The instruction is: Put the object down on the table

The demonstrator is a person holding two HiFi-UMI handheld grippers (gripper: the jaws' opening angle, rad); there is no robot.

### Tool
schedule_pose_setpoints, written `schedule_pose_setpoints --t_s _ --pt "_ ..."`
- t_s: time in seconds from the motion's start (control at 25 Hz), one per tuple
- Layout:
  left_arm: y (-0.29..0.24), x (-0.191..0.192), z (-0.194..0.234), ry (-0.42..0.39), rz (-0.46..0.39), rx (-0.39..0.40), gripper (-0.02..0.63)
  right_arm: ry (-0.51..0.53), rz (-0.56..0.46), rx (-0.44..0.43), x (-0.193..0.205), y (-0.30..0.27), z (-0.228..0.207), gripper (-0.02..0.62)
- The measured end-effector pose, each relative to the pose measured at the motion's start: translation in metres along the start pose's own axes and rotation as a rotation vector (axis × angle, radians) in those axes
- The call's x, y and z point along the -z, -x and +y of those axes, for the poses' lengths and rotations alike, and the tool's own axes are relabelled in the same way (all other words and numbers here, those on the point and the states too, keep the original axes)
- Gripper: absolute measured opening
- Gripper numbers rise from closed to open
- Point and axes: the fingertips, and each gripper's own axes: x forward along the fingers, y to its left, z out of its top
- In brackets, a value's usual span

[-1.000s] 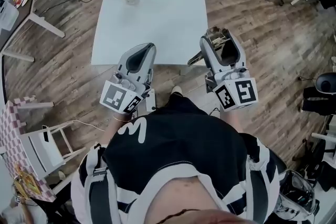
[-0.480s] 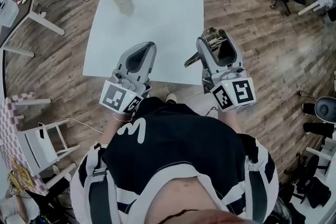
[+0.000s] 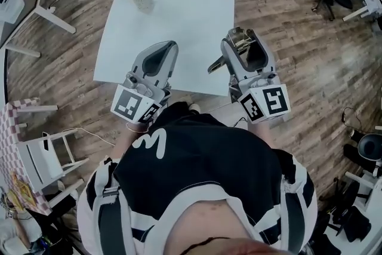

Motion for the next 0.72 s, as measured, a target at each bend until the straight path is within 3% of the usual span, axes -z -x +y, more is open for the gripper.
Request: schedule_pose_setpoints --t_s 0.36,0.72 --pt "0.012 0.006 0.006 0.017 0.02 -0.077 0.005 0.044 0.039 -0.041 0.015 -0.01 -0.005 0.302" --pt "0.019 0.017 0.037 0.044 0.029 -0.14 0.005 0.083 0.103 -0.082 0.045 -0.054 -0.01 0.302"
